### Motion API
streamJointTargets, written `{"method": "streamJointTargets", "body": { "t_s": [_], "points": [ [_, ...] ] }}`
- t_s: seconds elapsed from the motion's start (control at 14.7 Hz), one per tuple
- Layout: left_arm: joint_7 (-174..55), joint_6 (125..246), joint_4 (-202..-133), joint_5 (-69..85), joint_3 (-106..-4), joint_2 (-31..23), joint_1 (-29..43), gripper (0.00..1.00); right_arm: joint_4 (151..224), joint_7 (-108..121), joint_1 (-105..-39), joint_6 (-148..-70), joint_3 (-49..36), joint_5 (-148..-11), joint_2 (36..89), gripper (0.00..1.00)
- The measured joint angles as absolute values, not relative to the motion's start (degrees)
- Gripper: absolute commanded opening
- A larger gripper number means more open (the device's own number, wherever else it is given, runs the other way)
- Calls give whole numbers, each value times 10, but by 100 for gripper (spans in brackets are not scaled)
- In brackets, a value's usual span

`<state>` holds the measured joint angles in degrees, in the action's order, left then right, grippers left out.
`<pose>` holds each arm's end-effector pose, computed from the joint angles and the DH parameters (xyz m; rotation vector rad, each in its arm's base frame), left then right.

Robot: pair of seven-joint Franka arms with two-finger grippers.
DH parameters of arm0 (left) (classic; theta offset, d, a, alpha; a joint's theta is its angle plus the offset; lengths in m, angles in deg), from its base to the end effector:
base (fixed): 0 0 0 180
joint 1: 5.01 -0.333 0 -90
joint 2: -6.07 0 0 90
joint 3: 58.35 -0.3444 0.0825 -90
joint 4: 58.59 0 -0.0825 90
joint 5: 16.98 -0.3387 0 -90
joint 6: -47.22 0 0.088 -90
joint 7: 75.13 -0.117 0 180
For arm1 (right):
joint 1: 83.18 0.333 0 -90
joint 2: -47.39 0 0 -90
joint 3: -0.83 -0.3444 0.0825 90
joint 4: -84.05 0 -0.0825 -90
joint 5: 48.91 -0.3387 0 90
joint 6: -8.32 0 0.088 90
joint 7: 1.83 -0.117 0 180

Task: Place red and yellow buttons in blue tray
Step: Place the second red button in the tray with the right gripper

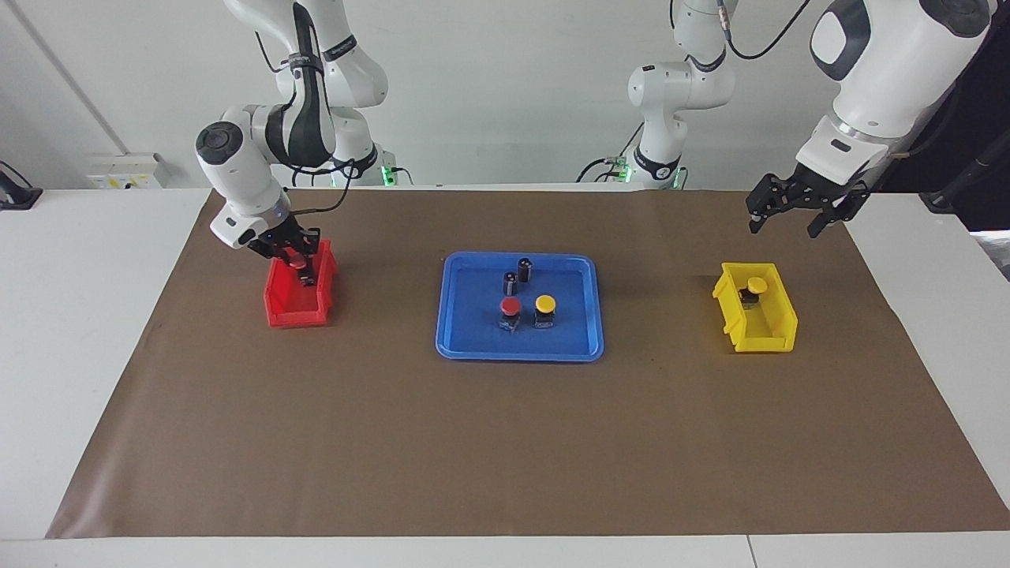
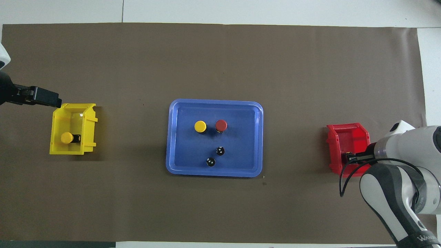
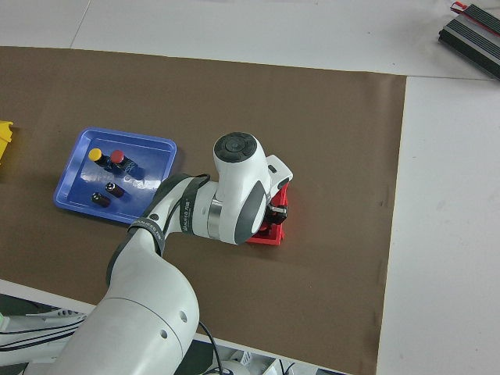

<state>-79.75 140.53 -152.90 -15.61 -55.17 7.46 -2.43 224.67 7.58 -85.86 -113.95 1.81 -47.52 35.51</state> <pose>0.5025 -0.0538 0.6280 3.1064 -0.2801 0.0102 0.3990 -0.0269 0.4132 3.1280 0.1801 -0.1788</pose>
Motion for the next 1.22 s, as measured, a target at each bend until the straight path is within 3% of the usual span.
{"method": "streamJointTargets", "body": {
  "t_s": [0.27, 0.41, 0.75, 1.02, 1.22],
  "points": [
    [-798, 1405, -1528, -156, -551, 75, -24, 100, 2087, 66, -852, -995, -15, -476, 376, 14],
    [-798, 1404, -1528, -156, -551, 75, -24, 100, 2016, 4, -851, -967, -63, -478, 401, 14],
    [-798, 1401, -1529, -156, -552, 75, -25, 100, 1943, -237, -842, -1039, -212, -505, 484, 14],
    [-798, 1401, -1529, -156, -552, 75, -26, 100, 1938, -346, -775, -1135, -229, -494, 552, 14],
    [-798, 1401, -1529, -156, -552, 75, -29, 100, 1938, -373, -753, -1159, -230, -472, 587, 15]
  ]
}}
